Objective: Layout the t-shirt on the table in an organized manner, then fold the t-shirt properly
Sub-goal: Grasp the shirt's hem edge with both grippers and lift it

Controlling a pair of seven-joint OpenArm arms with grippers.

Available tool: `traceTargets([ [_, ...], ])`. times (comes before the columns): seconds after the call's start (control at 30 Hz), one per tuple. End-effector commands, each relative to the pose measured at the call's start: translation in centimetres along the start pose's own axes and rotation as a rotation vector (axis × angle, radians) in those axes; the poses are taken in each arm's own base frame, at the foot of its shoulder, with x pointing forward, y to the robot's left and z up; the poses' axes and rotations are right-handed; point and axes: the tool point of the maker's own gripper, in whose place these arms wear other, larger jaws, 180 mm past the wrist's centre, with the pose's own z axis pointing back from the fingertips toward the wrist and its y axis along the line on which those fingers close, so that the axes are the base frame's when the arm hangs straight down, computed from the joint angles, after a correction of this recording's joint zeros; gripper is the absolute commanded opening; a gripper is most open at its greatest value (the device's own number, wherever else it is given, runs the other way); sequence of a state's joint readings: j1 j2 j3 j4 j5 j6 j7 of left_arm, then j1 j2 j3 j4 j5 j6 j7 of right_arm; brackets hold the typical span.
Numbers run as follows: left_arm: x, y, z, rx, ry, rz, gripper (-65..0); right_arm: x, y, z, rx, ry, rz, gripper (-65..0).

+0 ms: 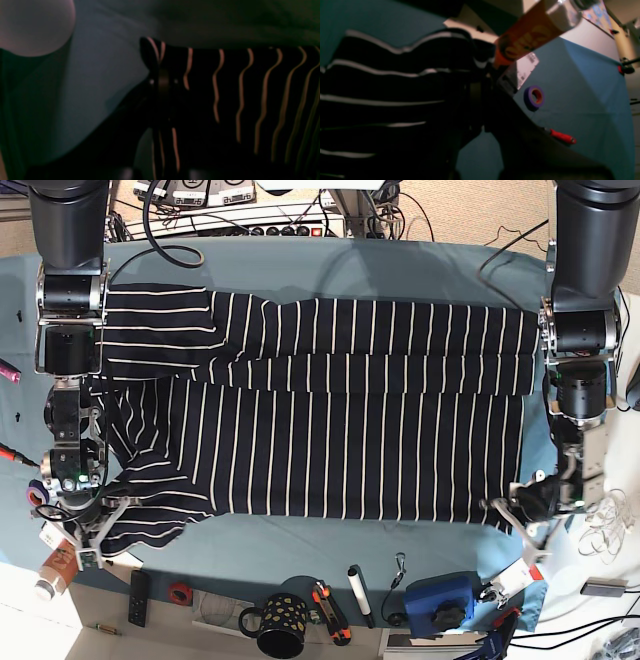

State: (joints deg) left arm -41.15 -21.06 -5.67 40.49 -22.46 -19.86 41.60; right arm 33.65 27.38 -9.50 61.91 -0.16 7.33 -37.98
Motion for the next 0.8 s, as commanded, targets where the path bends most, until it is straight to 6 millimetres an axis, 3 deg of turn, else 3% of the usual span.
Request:
traceTargets([
  [0.0,3.8,0.7,1.5,-0.002,-0.103,0.024,-65.0,2.6,-3.4,0.6,-0.075,-0.068,-0.034,-65.0],
  [0.13,4.7,0.2,2.6,-0.117,-0.159,0.083,-65.0,2.2,-4.7,0.8,-0.044,-0.067,-0.163,-65.0],
  [0.27,4.3,0.5,3.1,-0.144,-0.145,0.105,-65.0,1.5,-5.1,1.0,0.010,-0.044,-0.219,-65.0],
  [0.43,2.0,-0.1,2.8,-0.189,-0.069,0.146,-65.0,-0.6,-3.6,1.1,0.085,0.049,-0.230,-65.0],
  [0.6,0.4,-2.4,4.0,-0.380,-0.039,0.196,-65.0,-2.6,-2.5,1.2,0.108,0.102,-0.223,-65.0],
  [0.77,-0.1,-2.6,5.6,-0.479,-0.027,0.242,-65.0,-2.3,-2.0,2.3,0.111,0.085,-0.191,-65.0],
])
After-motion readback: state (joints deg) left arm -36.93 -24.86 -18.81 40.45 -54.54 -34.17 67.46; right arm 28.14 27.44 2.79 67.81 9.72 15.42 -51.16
